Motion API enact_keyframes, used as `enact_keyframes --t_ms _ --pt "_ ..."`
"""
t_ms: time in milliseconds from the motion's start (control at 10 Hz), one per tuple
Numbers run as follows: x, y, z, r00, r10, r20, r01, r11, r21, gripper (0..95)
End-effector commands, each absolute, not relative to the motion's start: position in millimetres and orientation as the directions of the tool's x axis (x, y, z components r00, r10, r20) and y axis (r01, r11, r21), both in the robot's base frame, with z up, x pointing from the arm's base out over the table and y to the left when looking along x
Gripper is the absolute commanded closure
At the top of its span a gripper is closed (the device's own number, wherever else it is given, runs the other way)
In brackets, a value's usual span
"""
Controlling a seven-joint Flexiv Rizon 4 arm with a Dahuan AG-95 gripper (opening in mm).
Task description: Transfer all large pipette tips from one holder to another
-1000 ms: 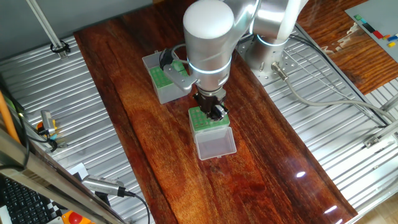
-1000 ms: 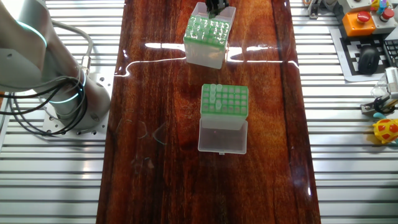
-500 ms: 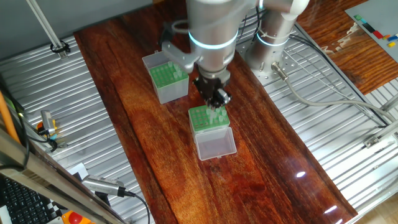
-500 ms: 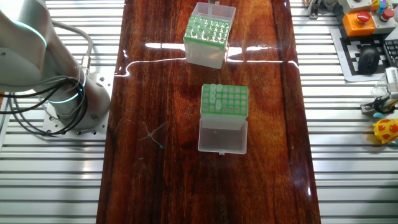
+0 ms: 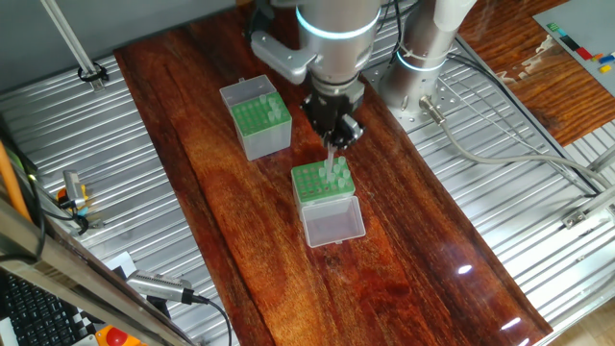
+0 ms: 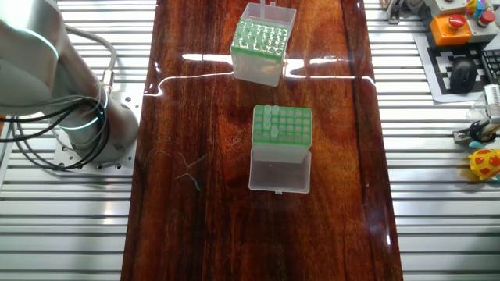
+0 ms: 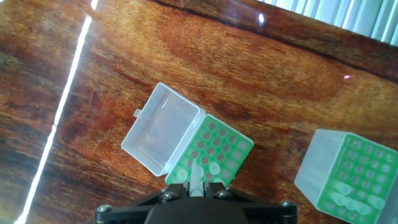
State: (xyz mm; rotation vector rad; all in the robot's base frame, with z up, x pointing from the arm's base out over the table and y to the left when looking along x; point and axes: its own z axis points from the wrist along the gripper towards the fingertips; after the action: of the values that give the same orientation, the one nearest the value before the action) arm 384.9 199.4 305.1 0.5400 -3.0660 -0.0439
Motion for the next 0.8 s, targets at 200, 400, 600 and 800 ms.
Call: enact_keyframes --t_ms 200,400,600,800 --pt "385.5 199.7 304.9 -0.933 -0.357 0.029 -0.357 0.934 0.018 95.0" --pt "385.5 199.7 304.9 -0.932 -0.362 0.031 -0.362 0.932 0.008 95.0" --pt "385.5 199.7 304.9 -0.946 -0.324 0.024 -0.324 0.946 0.004 95.0" --pt "385.5 199.7 304.9 -0.944 -0.329 0.021 -0.330 0.944 -0.002 95.0"
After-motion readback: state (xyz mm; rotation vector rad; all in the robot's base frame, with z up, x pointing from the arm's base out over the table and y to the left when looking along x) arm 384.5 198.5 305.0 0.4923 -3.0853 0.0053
